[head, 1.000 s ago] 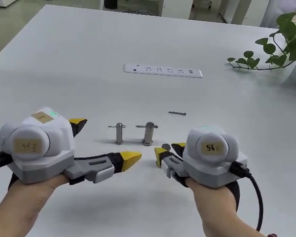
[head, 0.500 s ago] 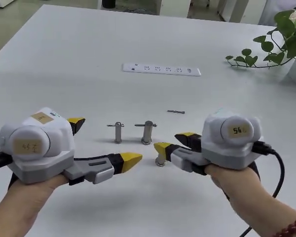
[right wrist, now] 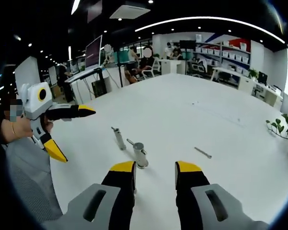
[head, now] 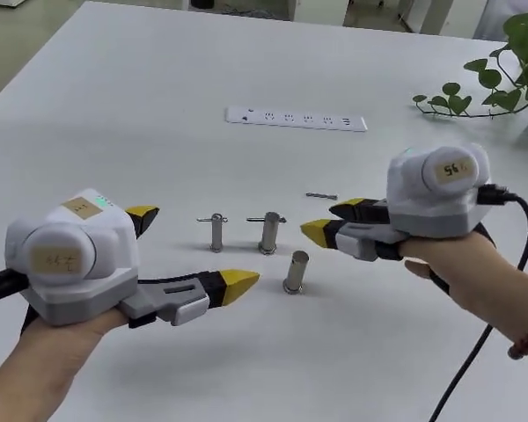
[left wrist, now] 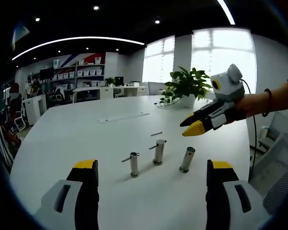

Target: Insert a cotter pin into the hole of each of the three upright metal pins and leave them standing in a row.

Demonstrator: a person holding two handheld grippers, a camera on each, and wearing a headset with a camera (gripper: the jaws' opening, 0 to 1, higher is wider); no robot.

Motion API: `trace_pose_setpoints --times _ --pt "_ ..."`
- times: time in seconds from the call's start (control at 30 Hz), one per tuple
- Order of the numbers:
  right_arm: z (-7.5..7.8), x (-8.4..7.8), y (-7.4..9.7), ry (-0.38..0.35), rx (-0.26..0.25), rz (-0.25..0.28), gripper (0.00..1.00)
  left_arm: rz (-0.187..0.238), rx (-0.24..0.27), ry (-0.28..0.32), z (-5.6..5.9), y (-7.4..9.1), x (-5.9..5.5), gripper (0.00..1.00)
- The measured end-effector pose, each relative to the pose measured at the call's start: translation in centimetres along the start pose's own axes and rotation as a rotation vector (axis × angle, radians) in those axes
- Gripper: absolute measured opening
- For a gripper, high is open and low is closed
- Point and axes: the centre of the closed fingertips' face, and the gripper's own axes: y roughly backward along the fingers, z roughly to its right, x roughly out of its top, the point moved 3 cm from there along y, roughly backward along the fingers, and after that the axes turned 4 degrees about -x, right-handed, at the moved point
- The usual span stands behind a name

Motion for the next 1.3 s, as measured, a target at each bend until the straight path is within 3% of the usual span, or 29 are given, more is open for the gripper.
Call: trace_pose_setpoints --times 0.37,0.53,0.63,0.93,1.3 --pt "4.4 0.5 -2.1 0.040 0.033 -0.094 0.24 -0.008 0.005 -0.010 -0.1 -0.1 -0.2 0.90" --pt "5.5 0.2 -2.9 0.086 0.047 -0.140 0.22 -0.018 0.006 -0.008 -0.1 -0.2 -0.4 0.90" --pt "6.4 0.4 -3.5 0.077 0.049 -0.149 0.21 -0.016 0.004 -0.004 -0.1 -0.3 -0.4 0.90" --pt "8.2 0.3 -5.6 0.115 0.056 -0.200 0.20 -0.029 0.004 0.009 -0.3 -0.6 -0.7 0.87" --pt "9.5 -1.5 -7.0 0.151 0.092 -0.301 0.16 -0.031 -0.016 0.004 0.1 -1.0 -0.8 0.84"
